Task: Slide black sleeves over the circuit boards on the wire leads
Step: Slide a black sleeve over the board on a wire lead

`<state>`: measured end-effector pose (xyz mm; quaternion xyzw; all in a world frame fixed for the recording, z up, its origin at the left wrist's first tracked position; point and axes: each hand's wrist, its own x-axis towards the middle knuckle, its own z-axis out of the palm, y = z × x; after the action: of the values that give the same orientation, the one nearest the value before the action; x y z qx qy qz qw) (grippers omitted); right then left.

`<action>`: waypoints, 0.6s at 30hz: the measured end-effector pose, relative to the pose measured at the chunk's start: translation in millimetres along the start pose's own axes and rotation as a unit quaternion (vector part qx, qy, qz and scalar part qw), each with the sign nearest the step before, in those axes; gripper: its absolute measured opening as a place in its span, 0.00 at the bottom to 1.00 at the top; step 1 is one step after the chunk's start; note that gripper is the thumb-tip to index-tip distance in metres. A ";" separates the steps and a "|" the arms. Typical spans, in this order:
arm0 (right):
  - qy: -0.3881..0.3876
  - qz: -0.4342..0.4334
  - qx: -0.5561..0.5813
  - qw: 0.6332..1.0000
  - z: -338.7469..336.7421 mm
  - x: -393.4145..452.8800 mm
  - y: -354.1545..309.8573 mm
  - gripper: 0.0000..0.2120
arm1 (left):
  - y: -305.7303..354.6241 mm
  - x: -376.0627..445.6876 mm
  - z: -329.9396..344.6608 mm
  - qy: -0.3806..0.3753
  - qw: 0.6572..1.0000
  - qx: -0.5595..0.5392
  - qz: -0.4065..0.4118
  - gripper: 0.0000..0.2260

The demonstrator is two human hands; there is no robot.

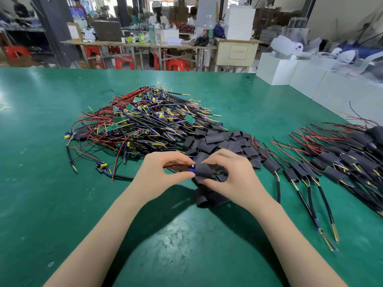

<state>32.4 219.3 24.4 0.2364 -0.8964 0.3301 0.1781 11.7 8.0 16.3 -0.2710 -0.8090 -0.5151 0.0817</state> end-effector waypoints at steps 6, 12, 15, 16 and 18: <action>0.028 -0.023 -0.110 0.993 -1.4 -1.6 -0.9 0.14 | 4.7 -0.8 3.0 0.012 0.999 0.035 0.015 0.08; 0.048 -0.060 -0.187 0.979 1.6 -2.9 -2.0 0.11 | 6.7 -1.9 3.4 0.015 0.998 0.052 0.015 0.08; 0.041 -0.057 -0.172 0.983 2.2 -3.3 -0.7 0.11 | 7.0 -2.5 4.8 0.020 0.999 0.044 0.014 0.10; 0.039 -0.058 -0.169 0.983 3.0 -3.3 -0.5 0.12 | 7.2 -2.6 5.7 0.022 0.999 0.041 0.014 0.10; 0.032 -0.055 -0.156 0.986 5.7 -3.0 -1.1 0.16 | 7.4 -2.8 7.4 0.023 0.999 0.037 0.015 0.09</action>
<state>34.5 215.6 19.4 0.2442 -0.9162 0.1831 0.2596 19.0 15.9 17.6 -0.2674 -0.8215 -0.4895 0.1182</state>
